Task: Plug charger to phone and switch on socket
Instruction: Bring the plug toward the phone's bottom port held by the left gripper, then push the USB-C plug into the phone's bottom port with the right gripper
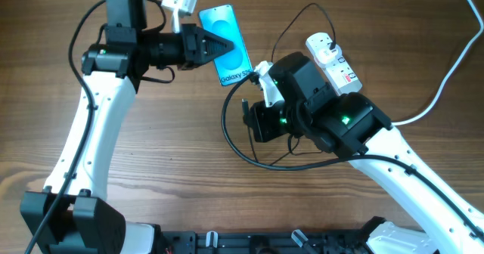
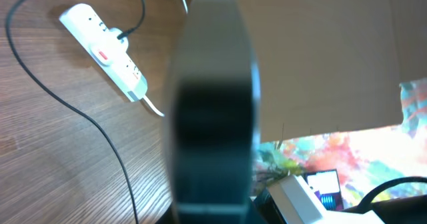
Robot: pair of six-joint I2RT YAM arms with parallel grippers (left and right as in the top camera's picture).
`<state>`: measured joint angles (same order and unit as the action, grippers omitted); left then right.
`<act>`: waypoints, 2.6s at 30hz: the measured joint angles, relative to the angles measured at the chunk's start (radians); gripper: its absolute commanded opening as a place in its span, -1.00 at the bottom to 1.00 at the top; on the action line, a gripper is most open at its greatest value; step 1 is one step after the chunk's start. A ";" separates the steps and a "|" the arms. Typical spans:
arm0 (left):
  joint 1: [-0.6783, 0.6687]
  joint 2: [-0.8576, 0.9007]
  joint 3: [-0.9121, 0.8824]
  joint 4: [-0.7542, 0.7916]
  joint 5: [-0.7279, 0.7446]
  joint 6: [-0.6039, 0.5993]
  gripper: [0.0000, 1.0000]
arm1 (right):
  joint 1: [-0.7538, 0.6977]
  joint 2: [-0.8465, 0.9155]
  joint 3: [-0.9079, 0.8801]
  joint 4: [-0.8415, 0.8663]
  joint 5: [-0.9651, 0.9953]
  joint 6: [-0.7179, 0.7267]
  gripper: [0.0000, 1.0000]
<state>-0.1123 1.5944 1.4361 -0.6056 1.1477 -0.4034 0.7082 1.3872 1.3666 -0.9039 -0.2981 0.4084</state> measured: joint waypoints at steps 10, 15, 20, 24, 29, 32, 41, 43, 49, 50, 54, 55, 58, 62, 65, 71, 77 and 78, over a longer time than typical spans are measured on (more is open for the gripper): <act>-0.026 0.000 0.000 -0.041 0.002 0.057 -0.92 | 0.000 0.000 0.071 -0.060 0.065 -0.017 -0.91; -0.026 0.000 0.000 -0.045 0.003 0.059 -0.92 | 0.010 0.000 0.071 -0.060 0.072 -0.017 -0.91; -0.031 0.000 0.000 -0.040 0.007 0.059 -0.92 | 0.023 0.008 0.071 -0.060 0.071 -0.016 -0.91; -0.033 0.000 0.000 -0.039 0.013 0.059 -0.92 | 0.023 0.013 0.071 -0.051 0.071 -0.016 -0.91; -0.033 0.000 0.000 -0.039 0.026 0.062 -0.92 | 0.023 0.013 0.071 -0.041 0.071 -0.016 -0.91; -0.033 0.000 0.000 -0.043 0.029 0.062 -0.92 | 0.023 0.014 0.071 -0.037 0.071 -0.016 -0.91; -0.033 0.000 0.000 -0.045 0.046 0.085 -0.92 | 0.023 0.014 0.071 -0.033 0.072 -0.016 -0.91; -0.033 0.000 0.000 -0.045 0.056 0.100 -0.92 | 0.023 0.014 0.071 -0.033 0.072 -0.016 -0.91; -0.033 0.000 0.000 -0.045 0.059 0.111 -0.92 | 0.023 0.014 0.071 -0.029 0.071 -0.016 -0.91; -0.033 0.000 0.000 -0.045 0.059 0.111 -0.92 | 0.023 0.014 0.071 -0.025 0.072 -0.016 -0.91; -0.032 0.000 0.000 -0.044 0.063 0.114 -0.92 | 0.023 0.014 0.071 -0.015 0.071 -0.016 -0.91; -0.032 0.000 0.000 -0.044 0.063 0.114 -0.92 | 0.023 0.014 0.071 -0.014 0.071 -0.016 -0.91; -0.031 0.000 0.000 -0.041 0.063 0.114 -0.92 | 0.023 0.015 0.071 -0.007 0.080 -0.016 -0.91; -0.031 0.000 0.000 -0.050 0.058 0.126 -0.92 | 0.029 0.015 0.070 -0.003 0.105 -0.029 -0.91; -0.026 0.000 0.001 -0.059 0.055 0.137 -0.92 | 0.029 0.016 0.070 0.004 0.110 -0.068 -0.91; -0.012 0.000 0.008 -0.090 0.050 0.137 -0.92 | 0.037 0.017 0.066 0.033 0.116 -0.101 -0.89; 0.002 0.000 0.019 -0.113 0.047 0.140 -0.92 | 0.039 0.019 0.061 0.066 0.116 -0.117 -0.85; 0.003 0.000 0.020 -0.116 0.047 0.140 -0.92 | 0.040 0.019 0.060 0.071 0.116 -0.119 -0.81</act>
<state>-0.1089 1.5944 1.4563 -0.7219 1.1942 -0.2634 0.7479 1.4067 1.4269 -0.8333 -0.1825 0.2893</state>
